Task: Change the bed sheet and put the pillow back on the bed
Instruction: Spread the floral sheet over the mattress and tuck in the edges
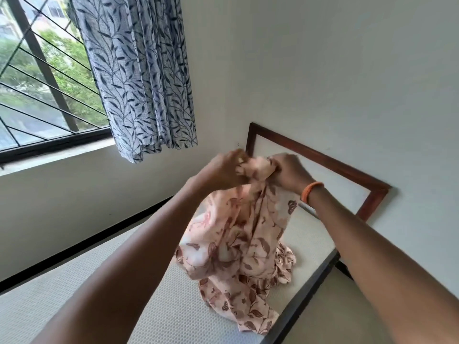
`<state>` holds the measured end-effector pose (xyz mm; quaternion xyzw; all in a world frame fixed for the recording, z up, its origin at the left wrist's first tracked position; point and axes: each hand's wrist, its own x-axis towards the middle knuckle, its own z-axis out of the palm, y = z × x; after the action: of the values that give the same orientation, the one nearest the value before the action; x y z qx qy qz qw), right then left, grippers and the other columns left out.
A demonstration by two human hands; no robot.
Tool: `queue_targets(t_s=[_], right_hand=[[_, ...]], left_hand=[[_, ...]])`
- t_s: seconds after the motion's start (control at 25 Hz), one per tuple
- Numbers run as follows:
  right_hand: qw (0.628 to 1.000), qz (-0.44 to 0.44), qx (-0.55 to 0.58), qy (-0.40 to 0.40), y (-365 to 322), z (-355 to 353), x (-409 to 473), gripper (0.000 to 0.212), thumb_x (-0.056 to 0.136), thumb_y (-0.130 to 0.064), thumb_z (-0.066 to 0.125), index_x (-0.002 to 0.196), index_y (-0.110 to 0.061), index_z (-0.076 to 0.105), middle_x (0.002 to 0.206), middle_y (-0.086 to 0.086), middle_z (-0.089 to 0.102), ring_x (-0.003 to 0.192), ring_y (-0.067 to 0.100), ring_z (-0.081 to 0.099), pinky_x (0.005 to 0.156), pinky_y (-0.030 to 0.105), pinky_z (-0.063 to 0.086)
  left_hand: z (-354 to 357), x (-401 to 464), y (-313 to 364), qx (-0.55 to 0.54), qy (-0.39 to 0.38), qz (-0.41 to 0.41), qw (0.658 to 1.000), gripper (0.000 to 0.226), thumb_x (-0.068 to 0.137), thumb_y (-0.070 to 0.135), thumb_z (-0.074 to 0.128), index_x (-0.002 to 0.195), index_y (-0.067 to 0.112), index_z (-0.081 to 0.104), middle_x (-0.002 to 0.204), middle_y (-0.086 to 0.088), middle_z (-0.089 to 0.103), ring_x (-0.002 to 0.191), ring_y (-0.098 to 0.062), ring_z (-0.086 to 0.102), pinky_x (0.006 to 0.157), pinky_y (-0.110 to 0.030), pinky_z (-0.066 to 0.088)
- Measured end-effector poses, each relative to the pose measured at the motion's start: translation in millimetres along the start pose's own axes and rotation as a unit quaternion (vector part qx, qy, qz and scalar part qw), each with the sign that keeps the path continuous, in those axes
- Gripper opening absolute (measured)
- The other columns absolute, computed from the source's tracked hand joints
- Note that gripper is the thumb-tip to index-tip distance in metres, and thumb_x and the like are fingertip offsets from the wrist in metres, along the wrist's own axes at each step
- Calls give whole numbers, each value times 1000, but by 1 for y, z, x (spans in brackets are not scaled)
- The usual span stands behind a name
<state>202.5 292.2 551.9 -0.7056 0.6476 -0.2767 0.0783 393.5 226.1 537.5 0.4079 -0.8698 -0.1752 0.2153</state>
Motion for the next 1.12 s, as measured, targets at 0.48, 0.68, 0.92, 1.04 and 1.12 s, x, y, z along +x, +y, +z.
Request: queue_targets(t_s=[0.48,0.68,0.92,1.04,1.12], right_hand=[[934,229,252,106,37,8,-4,26,86,-34,62,89,-10,73,87,7,75,86,25,71,75,42,59],[844,237,468,108,31,10,5,28,87,-39,66,95,-13,73,96,8,76,92,23,72,85,41,57],[815,381,421,-119,98,125,-63,31,84,-31,66,98,-3,70,98,19,73,90,29,70,89,48,56],[841,405,265,-241,133,198,-117,21,87,-11,61,108,-8,66,99,7,70,95,24,67,76,29,58],[874,422,148,-189,157,236,-135,28,82,-3,62,108,-14,57,94,-2,65,92,22,64,62,16,47]], left_hand=[[1,-19,-44,-493,165,-331,788,31,88,20,38,87,15,68,86,-10,73,70,-21,68,60,-33,58],[-1,-3,-47,-612,-16,-226,758,45,95,32,37,124,8,63,117,-20,69,108,-37,66,93,-55,51],[104,-31,-88,-438,-64,-228,867,23,87,2,54,99,5,74,85,-14,72,72,-27,69,56,-27,54],[190,-60,-135,-195,-214,-232,929,18,83,2,58,96,1,70,93,-18,71,84,-29,69,66,-35,54],[238,-72,-159,-94,-253,-227,936,21,81,4,57,98,1,69,95,-15,72,89,-30,69,72,-36,56]])
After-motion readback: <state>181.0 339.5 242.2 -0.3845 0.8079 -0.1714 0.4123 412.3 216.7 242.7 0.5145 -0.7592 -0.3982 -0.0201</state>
